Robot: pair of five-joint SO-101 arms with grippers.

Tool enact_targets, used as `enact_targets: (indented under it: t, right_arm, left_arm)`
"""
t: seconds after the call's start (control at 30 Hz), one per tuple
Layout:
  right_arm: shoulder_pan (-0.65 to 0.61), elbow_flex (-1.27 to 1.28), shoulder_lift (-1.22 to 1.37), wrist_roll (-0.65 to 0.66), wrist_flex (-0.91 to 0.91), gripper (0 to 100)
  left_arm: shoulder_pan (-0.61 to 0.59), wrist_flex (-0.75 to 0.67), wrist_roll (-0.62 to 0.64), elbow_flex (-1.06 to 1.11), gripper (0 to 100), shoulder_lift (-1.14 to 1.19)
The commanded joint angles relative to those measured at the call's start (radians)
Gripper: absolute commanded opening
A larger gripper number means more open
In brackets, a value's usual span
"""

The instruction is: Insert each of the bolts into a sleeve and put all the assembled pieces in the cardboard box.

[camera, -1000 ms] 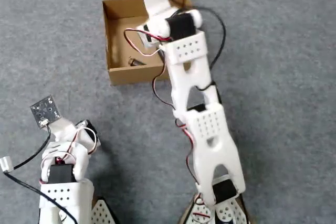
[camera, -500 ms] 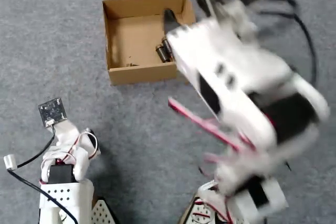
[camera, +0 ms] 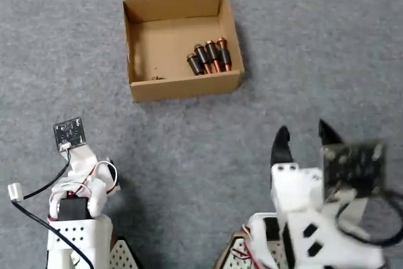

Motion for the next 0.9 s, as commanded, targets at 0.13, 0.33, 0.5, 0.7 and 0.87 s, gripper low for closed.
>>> enact_targets:
  t: [0.13,0.33,0.5,0.7,0.87]
  right_arm:
    - [0.033,0.501,-0.435,0.012,-0.094,18.5]
    - [0.033,0.693,-0.472,0.011,-0.129,18.5]
    - [0.038,0.814,-0.481,0.012,-0.189,17.7]
    - [0.036,0.987,-0.483,0.012,-0.262,5.0]
    - [0.038,1.139,-0.483,0.011,-0.264,5.1]
  left_arm:
    - [0.000,0.003,-0.011,0.011,2,-0.007]
    - [0.002,0.003,-0.011,0.011,2,-0.007]
    - [0.002,0.003,-0.011,0.011,2,-0.007]
    - [0.002,0.003,-0.011,0.011,2,-0.007]
    - [0.002,0.003,-0.011,0.011,2,-0.007]
